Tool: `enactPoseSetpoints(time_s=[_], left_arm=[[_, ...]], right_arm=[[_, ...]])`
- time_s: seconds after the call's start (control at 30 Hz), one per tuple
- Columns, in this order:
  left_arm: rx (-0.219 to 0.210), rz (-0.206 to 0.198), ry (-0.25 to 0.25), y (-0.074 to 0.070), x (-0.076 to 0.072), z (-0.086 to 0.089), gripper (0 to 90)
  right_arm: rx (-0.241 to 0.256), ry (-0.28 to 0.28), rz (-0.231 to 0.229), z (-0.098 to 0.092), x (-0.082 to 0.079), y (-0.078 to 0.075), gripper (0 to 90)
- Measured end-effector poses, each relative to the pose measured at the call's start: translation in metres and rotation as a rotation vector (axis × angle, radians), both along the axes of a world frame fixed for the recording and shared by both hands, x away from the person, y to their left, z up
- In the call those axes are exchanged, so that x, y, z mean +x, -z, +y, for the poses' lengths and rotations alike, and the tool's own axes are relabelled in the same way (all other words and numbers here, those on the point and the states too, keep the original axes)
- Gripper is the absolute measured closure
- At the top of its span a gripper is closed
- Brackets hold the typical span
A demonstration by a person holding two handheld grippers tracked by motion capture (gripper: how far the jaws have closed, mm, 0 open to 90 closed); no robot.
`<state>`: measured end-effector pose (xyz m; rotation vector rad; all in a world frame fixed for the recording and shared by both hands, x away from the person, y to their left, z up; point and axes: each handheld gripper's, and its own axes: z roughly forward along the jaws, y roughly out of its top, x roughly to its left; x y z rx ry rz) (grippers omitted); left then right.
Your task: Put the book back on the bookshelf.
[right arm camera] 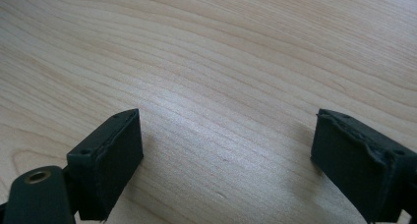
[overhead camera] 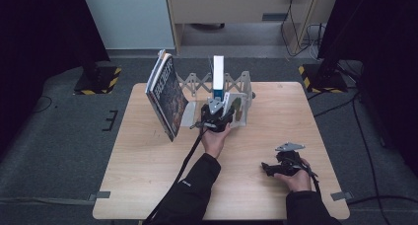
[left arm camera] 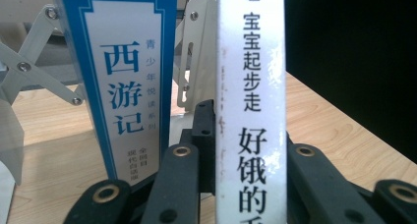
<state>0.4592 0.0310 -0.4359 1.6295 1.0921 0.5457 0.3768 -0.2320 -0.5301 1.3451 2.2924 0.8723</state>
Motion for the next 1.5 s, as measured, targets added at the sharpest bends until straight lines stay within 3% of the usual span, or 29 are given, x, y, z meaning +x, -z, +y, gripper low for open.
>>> enactPoseSetpoints(time_s=[0.43,0.6,0.93,1.1,1.3,1.5], left_arm=[[0.011,-0.002,-0.019,0.005,0.007,-0.009,74.4],[0.035,-0.007,-0.028,0.012,0.009,-0.011,74.3],[0.016,-0.004,-0.030,0.012,0.012,-0.012,74.2],[0.031,-0.022,-0.039,0.013,0.015,-0.014,74.1],[0.051,-0.028,-0.027,0.015,0.009,-0.014,73.7],[0.091,-0.002,-0.001,0.018,-0.004,-0.011,73.5]], right_arm=[[-0.004,-0.004,0.000,0.000,0.000,0.000,12.1],[-0.006,-0.004,-0.001,0.000,0.000,0.000,12.1],[-0.007,-0.006,0.001,0.000,0.000,0.000,12.0],[-0.005,-0.005,-0.001,0.000,0.000,0.000,11.9],[-0.002,-0.002,-0.001,0.001,0.000,0.000,11.8],[-0.001,-0.008,0.002,0.001,-0.001,0.000,11.7]])
